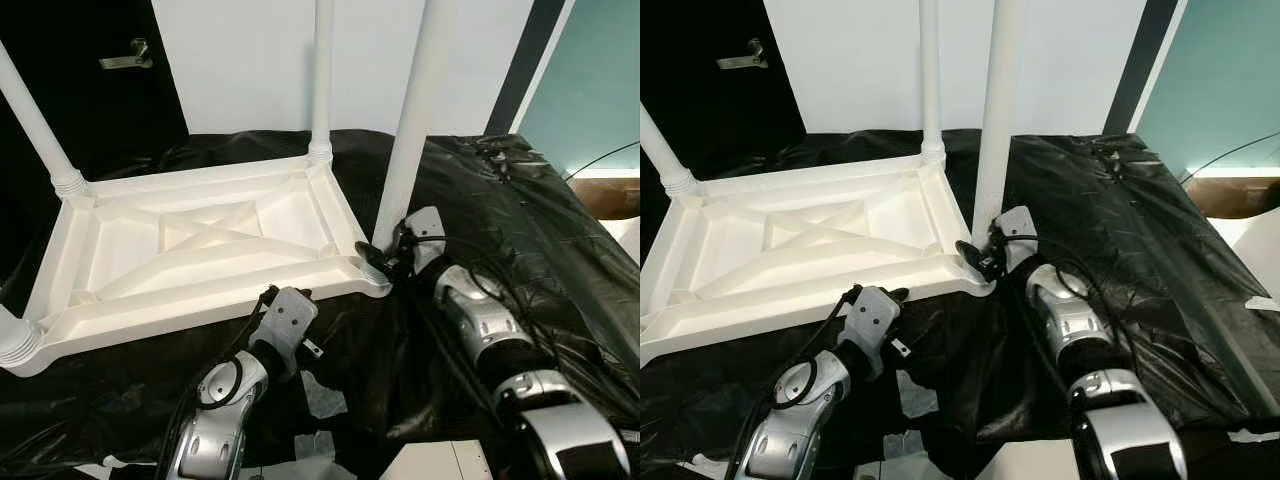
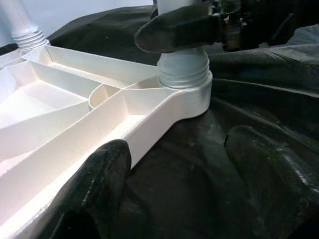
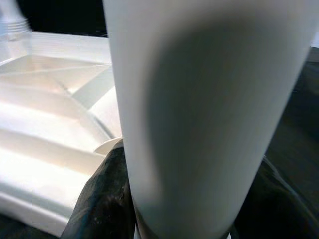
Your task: Building children table
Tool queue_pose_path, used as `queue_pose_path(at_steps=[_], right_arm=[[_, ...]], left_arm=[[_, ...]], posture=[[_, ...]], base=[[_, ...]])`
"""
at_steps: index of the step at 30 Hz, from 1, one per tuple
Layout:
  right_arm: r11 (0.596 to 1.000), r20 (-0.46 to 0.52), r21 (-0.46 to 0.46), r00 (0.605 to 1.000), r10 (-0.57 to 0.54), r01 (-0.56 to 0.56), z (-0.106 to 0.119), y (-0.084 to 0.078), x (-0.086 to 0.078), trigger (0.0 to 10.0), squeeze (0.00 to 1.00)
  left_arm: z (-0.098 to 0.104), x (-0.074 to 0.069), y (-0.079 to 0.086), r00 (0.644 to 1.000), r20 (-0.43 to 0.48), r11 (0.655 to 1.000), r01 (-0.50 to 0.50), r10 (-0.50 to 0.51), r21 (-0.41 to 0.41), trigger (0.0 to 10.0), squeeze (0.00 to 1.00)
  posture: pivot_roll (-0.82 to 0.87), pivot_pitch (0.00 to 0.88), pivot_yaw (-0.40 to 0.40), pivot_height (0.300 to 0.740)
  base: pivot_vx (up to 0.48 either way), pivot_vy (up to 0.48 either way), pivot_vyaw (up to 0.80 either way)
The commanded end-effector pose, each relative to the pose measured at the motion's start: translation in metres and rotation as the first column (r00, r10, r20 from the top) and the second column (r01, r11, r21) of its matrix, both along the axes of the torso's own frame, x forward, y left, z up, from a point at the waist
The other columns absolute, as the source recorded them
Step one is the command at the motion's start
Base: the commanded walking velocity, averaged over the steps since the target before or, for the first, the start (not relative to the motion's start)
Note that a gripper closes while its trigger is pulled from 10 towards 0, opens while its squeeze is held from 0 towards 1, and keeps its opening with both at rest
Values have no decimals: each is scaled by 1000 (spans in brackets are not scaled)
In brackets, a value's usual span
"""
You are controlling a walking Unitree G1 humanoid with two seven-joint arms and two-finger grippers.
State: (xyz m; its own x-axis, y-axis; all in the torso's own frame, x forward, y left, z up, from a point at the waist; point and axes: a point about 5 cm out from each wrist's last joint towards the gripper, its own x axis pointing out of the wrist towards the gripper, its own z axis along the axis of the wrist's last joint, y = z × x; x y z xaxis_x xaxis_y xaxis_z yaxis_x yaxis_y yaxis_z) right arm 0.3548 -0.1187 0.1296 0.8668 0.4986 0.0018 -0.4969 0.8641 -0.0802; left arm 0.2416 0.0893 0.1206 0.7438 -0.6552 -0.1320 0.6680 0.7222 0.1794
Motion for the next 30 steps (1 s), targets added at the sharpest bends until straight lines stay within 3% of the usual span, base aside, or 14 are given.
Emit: queue_pose_path(at_steps=[1,4,5,6,8,11,19,20,23,24,27,30], right_arm=[[996,-55,-47,995,-81,79,-15,-9,-3,10000,0],[986,-47,-39,985,-163,162,-16,-9,-4,10000,0],[967,-46,-19,966,-254,253,-17,-8,-6,10000,0],[967,-46,-19,966,-254,253,-17,-8,-6,10000,0],[930,-68,16,929,-364,366,-22,0,-14,10000,0],[939,-72,36,938,-340,343,-22,11,-19,10000,0],[940,-66,45,940,-336,339,-18,10,-19,10000,0],[937,-61,44,938,-343,345,-16,10,-19,10000,90],[935,-57,43,936,-349,351,-15,9,-20,10000,90],[936,-52,59,937,-345,348,-12,7,-21,10000,1000],[941,-36,73,944,-329,331,-9,5,-23,10000,1000],[964,2,101,969,-246,245,-3,-2,-26,10000,1000]], left_arm=[[0,1,3,996,10,996,-84,84,-2,10000,0],[1,1,3,996,11,996,-86,86,-3,10000,0],[2,1,4,995,13,996,-94,94,-4,10000,0],[2,1,4,995,13,996,-94,94,-4,10000,0],[3,2,7,994,16,994,-107,107,-6,10000,0],[4,4,7,994,20,994,-108,108,-7,10000,0],[6,6,7,993,27,994,-112,112,-9,10000,0],[6,6,6,993,27,994,-112,112,-9,10000,0],[6,6,6,993,26,994,-112,113,-9,10000,0],[6,6,6,993,26,994,-113,113,-10,10000,0],[6,5,6,993,26,993,-114,114,-9,10000,0],[6,5,7,993,25,993,-118,118,-11,10000,0]], posture=[[148,0,-49,740],[158,0,-58,740],[160,2,-57,740],[160,2,-57,740],[163,3,-55,740],[158,1,-51,740],[159,3,-53,740],[158,3,-53,740],[158,3,-53,740],[157,5,-57,740],[157,6,-58,740],[155,8,-61,740]], base=[[0,0,0],[0,0,0],[0,0,0],[0,0,0],[0,0,0],[0,0,0],[0,0,0],[0,0,0],[0,0,0],[0,0,0],[0,0,0],[0,0,0]])
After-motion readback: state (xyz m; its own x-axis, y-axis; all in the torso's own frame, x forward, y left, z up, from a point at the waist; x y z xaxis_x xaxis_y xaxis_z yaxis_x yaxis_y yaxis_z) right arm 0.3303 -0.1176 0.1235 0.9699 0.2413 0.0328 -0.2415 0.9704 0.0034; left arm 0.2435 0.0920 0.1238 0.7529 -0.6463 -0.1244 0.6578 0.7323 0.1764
